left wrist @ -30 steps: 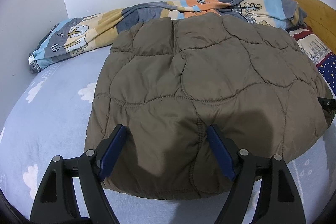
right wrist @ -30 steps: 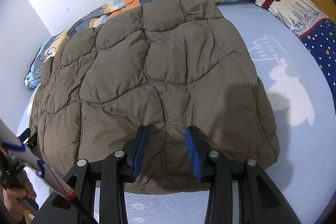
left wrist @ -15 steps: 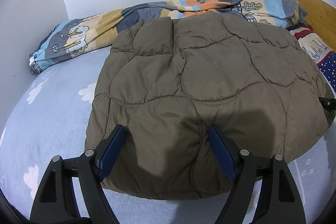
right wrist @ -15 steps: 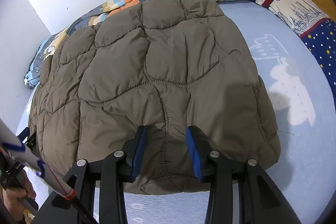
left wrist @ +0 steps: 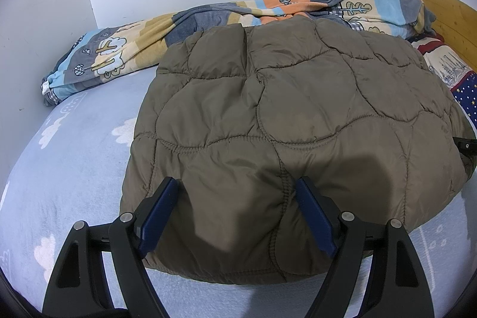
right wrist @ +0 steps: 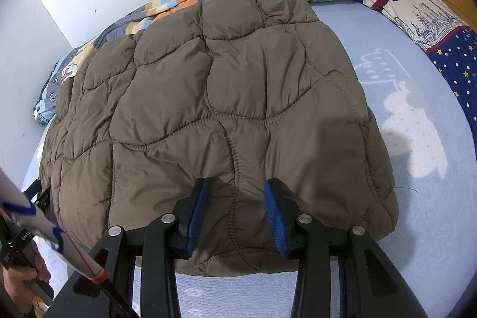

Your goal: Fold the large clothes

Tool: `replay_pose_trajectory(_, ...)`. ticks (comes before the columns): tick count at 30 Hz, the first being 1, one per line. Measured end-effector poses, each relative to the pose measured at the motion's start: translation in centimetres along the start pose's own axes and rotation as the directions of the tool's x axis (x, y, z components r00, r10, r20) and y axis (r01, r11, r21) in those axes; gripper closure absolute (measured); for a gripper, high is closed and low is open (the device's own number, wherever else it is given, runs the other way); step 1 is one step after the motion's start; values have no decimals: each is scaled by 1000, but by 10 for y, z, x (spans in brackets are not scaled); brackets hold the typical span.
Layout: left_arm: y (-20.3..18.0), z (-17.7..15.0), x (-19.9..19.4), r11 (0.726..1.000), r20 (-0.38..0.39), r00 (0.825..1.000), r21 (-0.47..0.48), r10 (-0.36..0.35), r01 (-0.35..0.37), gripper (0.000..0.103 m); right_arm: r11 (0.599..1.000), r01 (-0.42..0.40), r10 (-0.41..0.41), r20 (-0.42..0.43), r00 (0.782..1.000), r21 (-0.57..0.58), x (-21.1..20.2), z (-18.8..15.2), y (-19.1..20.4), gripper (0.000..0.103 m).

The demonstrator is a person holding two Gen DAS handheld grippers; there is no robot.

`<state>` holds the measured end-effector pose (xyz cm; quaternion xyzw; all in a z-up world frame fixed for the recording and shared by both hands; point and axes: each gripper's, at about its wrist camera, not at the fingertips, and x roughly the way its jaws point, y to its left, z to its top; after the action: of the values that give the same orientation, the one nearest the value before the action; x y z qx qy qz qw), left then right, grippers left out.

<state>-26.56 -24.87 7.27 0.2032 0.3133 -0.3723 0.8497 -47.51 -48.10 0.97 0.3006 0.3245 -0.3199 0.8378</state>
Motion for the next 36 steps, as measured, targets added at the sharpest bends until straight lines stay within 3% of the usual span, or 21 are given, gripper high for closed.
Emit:
replay_pose_trajectory(12,-1,-1,0,1000,2,1000,4,3,-3,22,1000,13,-13,-3,1000,-6,0,-1,2,60)
replay_pose_trajectory(36,-7,-5,2,999,20,999,29,28,-29,20,979,164,-162,29,986,-119,1,-6,24,55)
